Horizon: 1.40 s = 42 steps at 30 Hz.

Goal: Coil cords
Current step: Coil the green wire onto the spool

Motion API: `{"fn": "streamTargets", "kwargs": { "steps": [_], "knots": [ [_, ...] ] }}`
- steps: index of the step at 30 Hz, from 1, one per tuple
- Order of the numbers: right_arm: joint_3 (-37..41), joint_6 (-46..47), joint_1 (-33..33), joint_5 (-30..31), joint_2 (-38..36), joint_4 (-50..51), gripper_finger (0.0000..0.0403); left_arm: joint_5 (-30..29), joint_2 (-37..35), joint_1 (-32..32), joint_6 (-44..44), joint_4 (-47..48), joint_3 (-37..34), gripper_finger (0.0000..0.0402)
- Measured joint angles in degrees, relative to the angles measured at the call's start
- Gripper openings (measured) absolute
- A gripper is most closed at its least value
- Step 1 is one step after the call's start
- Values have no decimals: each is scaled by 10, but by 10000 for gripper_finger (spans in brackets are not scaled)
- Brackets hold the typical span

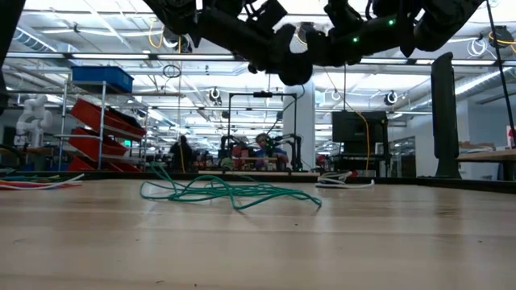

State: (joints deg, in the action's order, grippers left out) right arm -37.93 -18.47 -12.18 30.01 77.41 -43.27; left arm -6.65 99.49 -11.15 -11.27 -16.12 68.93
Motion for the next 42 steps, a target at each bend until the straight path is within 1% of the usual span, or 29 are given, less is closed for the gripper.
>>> {"fn": "streamTargets", "kwargs": {
  "steps": [7, 13, 19, 24, 31, 35, 39, 42],
  "knots": [
    [0, -1, 0, -3, 1, 27, 0, 33, -20, 2, 0, 8, 0, 15],
    [0, 1, 0, -4, 1, 53, 0, 39, -20, 2, -17, 10, 0, 15],
    [-1, 13, 0, -2, 1, 71, 0, 40, -20, 2, -39, 41, 28, 16],
    [-1, 14, 3, 2, 2, 85, 0, 12, -20, 2, -68, 73, 44, 15],
    [-1, 13, 6, 3, 2, 105, 0, 4, -20, 3, -73, 114, 54, 15],
    [-1, 16, 7, 1, 2, 119, 0, -9, -20, 3, -73, 159, 69, 15],
    [-1, 27, 7, -1, 3, 134, 0, -38, -20, 4, -92, 207, 85, 16],
    [-1, 28, 10, -1, 3, 136, 0, -45, -21, 4, -104, 235, 95, 16]
  ]
}}
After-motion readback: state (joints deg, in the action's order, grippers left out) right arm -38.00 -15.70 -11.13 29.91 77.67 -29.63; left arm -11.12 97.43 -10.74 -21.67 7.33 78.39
